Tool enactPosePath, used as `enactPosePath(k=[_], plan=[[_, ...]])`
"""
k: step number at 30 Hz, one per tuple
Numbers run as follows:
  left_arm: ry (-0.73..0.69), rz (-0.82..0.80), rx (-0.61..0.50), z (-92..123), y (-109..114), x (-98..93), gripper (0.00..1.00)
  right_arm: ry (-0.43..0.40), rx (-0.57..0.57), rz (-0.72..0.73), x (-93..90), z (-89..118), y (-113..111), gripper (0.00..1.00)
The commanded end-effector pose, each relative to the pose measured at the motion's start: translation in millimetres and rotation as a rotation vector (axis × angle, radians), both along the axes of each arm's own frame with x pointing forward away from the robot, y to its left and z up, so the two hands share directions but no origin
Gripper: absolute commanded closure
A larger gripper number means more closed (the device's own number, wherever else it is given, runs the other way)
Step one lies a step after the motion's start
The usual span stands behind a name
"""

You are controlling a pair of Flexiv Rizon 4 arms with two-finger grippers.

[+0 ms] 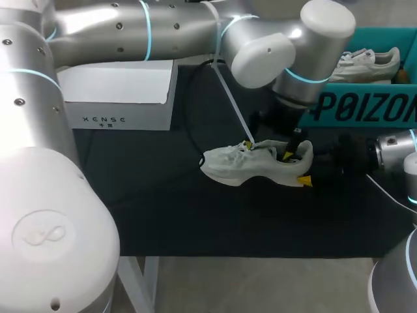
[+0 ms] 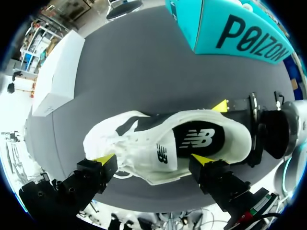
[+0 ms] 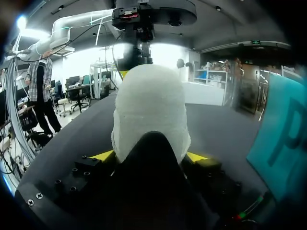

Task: Take the shoe out of the shoebox, open the shoe tongue, remove and reinsert the insole, then place the shoe into the shoebox

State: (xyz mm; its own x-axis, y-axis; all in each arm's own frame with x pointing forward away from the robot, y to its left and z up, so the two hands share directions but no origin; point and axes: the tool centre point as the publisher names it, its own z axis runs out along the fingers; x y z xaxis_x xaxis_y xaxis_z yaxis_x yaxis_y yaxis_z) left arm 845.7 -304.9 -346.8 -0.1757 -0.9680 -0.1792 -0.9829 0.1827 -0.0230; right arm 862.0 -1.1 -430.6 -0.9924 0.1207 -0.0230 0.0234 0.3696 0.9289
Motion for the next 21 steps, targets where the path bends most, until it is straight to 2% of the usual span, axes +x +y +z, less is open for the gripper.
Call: enactPosePath(k=[1, 2, 3, 4, 14, 21], plan=[[-0.015, 0.002, 0.003, 0, 0, 0.0, 0.0, -0.001, -0.002, -0.002, 1.7, -2, 1, 1.0], [-0.014, 0.01, 0.005, 0, 0, 0.3, 0.48, -0.001, -0.002, -0.002, 1.7, -2, 1, 1.0], [-0.022, 0.017, 0.009, 1, 1, 0.5, 0.9, -0.001, -0.002, -0.002, 1.7, -2, 1, 1.0], [-0.028, 0.017, 0.011, 1, 1, 0.6, 1.0, -0.001, -0.002, -0.002, 1.7, -2, 1, 1.0], [-0.058, 0.014, 0.013, 14, 10, 3.8, 1.0, -0.001, -0.002, -0.002, 1.7, -2, 1, 1.0], [-0.097, 0.041, -0.009, 36, 25, 6.6, 1.0, -0.001, -0.002, -0.002, 1.7, -2, 1, 1.0]])
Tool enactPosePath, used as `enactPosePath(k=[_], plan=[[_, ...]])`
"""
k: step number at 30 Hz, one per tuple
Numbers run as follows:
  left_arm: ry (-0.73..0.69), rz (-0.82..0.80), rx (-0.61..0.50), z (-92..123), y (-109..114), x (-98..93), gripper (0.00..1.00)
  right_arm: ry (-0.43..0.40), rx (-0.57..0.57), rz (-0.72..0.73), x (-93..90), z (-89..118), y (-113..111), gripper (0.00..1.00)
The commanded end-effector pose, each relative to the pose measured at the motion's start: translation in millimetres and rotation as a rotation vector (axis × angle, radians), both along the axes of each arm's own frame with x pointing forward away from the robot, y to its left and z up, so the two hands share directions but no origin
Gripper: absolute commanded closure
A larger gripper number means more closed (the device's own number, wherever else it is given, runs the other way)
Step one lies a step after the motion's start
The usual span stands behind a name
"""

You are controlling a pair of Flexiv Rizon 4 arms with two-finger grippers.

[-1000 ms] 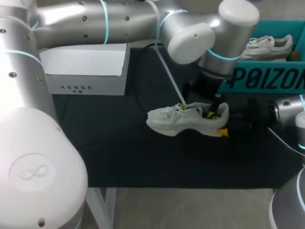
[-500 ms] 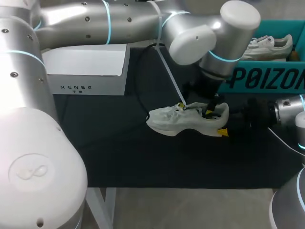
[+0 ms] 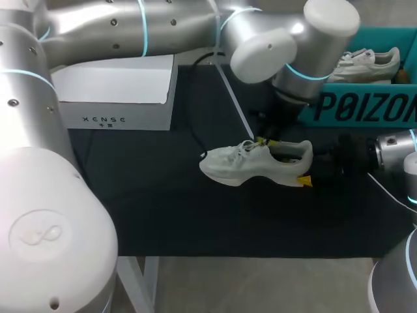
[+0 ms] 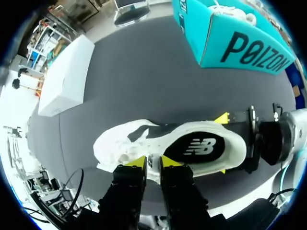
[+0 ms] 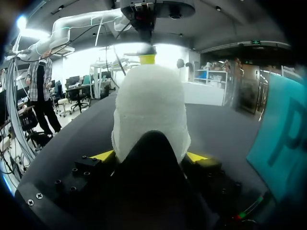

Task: Take the shoe out of the shoebox, open the shoe tongue, remove and reinsert the insole, then place the shoe into the shoebox

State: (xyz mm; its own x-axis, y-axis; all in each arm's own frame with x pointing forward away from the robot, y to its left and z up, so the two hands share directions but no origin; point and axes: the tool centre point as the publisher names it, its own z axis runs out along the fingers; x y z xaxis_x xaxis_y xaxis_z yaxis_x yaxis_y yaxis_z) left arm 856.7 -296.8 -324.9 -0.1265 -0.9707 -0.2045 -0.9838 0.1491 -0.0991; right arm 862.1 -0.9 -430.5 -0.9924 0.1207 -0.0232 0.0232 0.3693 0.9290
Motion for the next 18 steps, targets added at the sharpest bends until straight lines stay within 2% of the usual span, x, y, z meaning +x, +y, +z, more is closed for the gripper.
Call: enactPosePath(k=[1, 9, 13, 14, 16, 18], plan=[[-0.021, 0.008, -0.024, 16, 20, -4.2, 1.0, -0.001, -0.003, -0.002, 1.6, -2, 1, 1.0], [-0.044, 0.08, -0.054, 35, 60, -10.4, 1.0, -0.001, -0.003, -0.002, 1.6, -2, 1, 1.0], [-0.019, 0.104, -0.069, 33, 70, -14.0, 1.0, -0.001, -0.003, -0.002, 1.6, -2, 1, 1.0], [-0.003, 0.104, -0.072, 32, 70, -16.1, 0.92, -0.001, -0.003, -0.002, 1.6, -2, 1, 1.0], [0.039, 0.108, -0.085, 27, 69, -18.9, 0.58, -0.001, -0.003, -0.002, 1.6, -2, 1, 1.0], [0.076, 0.112, -0.106, 20, 67, -20.1, 0.51, -0.001, -0.003, -0.002, 1.6, -2, 1, 1.0]])
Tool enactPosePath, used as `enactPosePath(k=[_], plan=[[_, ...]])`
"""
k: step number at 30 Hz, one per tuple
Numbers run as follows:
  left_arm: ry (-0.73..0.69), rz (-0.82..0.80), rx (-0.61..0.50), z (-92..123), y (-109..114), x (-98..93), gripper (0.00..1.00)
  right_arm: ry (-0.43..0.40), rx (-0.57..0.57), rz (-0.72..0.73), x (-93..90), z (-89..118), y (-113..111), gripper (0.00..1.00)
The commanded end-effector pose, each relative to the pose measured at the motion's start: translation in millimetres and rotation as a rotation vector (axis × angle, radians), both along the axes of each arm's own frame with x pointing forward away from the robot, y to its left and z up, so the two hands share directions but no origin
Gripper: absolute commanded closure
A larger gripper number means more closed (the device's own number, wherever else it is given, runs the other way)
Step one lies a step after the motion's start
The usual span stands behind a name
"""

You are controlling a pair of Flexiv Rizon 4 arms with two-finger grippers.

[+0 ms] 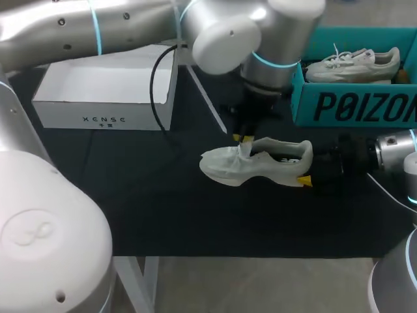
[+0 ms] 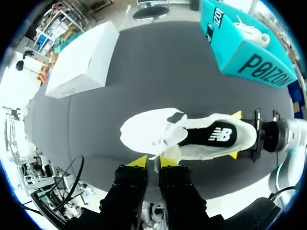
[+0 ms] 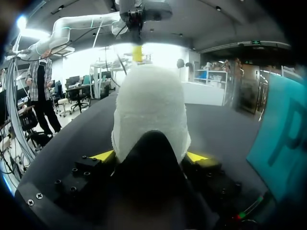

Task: Take the shoe out of the shoebox, open the shoe tongue, remove and reinsert the insole, then place the shoe into the shoebox

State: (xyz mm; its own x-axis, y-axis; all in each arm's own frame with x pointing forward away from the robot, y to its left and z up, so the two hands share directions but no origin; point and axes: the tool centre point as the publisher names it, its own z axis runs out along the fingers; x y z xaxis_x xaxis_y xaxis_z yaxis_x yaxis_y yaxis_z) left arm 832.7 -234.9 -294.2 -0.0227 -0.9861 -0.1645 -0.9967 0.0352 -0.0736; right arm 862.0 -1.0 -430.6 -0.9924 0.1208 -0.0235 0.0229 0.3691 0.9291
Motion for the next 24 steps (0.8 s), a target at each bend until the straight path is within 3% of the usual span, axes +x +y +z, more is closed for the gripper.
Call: enactPosePath(k=[1, 4, 9, 11, 12, 13, 24], plan=[[0.054, 0.002, -0.075, -14, 4, 3.8, 0.51, 0.0, -0.003, -0.002, 1.6, -2, 1, 1.0], [0.073, 0.004, -0.083, -21, -1, 3.4, 0.4, 0.0, -0.003, -0.002, 1.6, -2, 1, 1.0], [0.092, -0.007, -0.089, -32, -12, 5.0, 0.43, 0.0, -0.003, -0.002, 1.6, -2, 1, 1.0], [0.098, -0.012, -0.094, -35, -15, 5.7, 0.55, 0.0, -0.003, -0.002, 1.6, -2, 1, 1.0], [0.1, -0.013, -0.097, -35, -16, 6.1, 0.71, 0.0, -0.003, -0.002, 1.6, -2, 1, 1.0], [0.1, -0.014, -0.098, -35, -17, 6.4, 1.0, 0.0, -0.003, -0.002, 1.6, -2, 1, 1.0], [0.063, -0.027, -0.117, -12, -11, 15.5, 1.0, 0.0, -0.003, -0.002, 1.6, -2, 1, 1.0]])
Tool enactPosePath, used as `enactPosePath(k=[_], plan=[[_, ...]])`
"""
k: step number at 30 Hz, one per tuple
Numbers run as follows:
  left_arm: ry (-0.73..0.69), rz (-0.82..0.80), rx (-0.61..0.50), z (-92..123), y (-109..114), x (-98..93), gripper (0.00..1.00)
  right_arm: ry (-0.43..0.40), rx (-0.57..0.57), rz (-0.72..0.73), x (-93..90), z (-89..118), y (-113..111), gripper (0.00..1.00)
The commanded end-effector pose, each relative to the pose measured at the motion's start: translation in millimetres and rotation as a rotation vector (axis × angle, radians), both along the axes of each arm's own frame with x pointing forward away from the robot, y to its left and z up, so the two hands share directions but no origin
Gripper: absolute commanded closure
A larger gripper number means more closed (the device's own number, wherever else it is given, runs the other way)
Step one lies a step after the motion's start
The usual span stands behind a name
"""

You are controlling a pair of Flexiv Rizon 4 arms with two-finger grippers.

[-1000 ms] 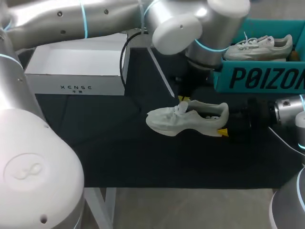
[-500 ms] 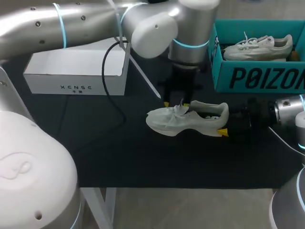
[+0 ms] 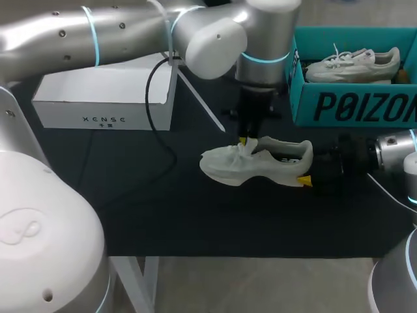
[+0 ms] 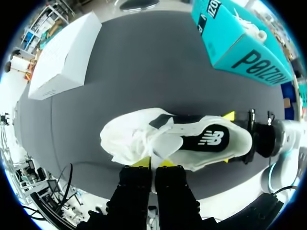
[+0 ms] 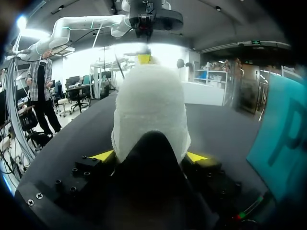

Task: Take the shoe out of the shoebox, open the shoe tongue, remove and reinsert the insole, then place the shoe into the shoebox

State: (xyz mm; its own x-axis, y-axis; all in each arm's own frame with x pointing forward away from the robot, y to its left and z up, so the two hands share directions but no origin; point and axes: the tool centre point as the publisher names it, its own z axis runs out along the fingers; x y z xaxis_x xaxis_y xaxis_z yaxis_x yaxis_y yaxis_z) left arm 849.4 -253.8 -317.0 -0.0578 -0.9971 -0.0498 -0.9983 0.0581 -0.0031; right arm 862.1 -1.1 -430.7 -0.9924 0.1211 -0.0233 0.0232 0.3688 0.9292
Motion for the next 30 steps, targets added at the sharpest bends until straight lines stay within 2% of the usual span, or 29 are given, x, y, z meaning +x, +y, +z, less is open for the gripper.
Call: enactPosePath(k=[1, 2, 3, 4, 5, 7, 9, 12, 15, 16, 17, 21, 25, 27, 28, 30], plan=[[-0.014, 0.001, -0.006, 12, 9, -1.1, 1.0, 0.0, -0.003, -0.001, 1.6, -2, 1, 1.0], [-0.017, 0.003, -0.009, 14, 12, -1.0, 0.94, 0.0, -0.003, -0.001, 1.6, -2, 1, 1.0], [-0.022, 0.007, -0.004, 15, 15, -1.6, 0.67, 0.0, -0.003, -0.001, 1.6, -2, 1, 1.0], [-0.023, 0.006, -0.004, 16, 17, -2.1, 0.55, 0.0, -0.003, -0.001, 1.6, -2, 1, 1.0], [-0.023, 0.008, -0.005, 16, 21, -2.2, 0.51, 0.0, -0.003, -0.001, 1.6, -2, 1, 1.0], [-0.022, 0.016, -0.008, 17, 29, -3.6, 0.33, 0.0, -0.003, -0.001, 1.6, -2, 1, 1.0], [-0.018, 0.024, -0.011, 17, 35, -5.8, 0.35, 0.0, -0.003, -0.001, 1.6, -2, 1, 1.0], [-0.006, 0.041, -0.008, 13, 46, -11.6, 0.31, 0.0, -0.003, -0.001, 1.6, -2, 1, 1.0], [0.01, 0.055, -0.004, 6, 55, -15.2, 0.39, 0.0, -0.003, -0.001, 1.6, -2, 1, 1.0], [0.015, 0.058, -0.001, 4, 58, -16.4, 0.49, 0.0, -0.003, -0.001, 1.6, -2, 1, 1.0], [0.018, 0.062, 0.002, 2, 59, -16.8, 0.52, 0.0, -0.003, -0.001, 1.6, -2, 1, 1.0], [0.026, 0.072, 0.006, 0, 63, -17.8, 0.51, 0.0, -0.003, -0.001, 1.6, -2, 1, 1.0], [0.031, 0.096, 0.003, -1, 68, -16.3, 0.42, 0.0, -0.003, -0.001, 1.6, -2, 1, 1.0], [0.033, 0.103, 0.0, -1, 69, -14.8, 0.42, 0.0, -0.003, -0.001, 1.6, -2, 1, 1.0], [0.033, 0.105, -0.001, -1, 70, -14.0, 0.43, 0.0, -0.003, -0.001, 1.6, -2, 1, 1.0], [0.028, 0.107, -0.007, 0, 70, -12.4, 0.53, 0.0, -0.003, -0.001, 1.6, -2, 1, 1.0]])
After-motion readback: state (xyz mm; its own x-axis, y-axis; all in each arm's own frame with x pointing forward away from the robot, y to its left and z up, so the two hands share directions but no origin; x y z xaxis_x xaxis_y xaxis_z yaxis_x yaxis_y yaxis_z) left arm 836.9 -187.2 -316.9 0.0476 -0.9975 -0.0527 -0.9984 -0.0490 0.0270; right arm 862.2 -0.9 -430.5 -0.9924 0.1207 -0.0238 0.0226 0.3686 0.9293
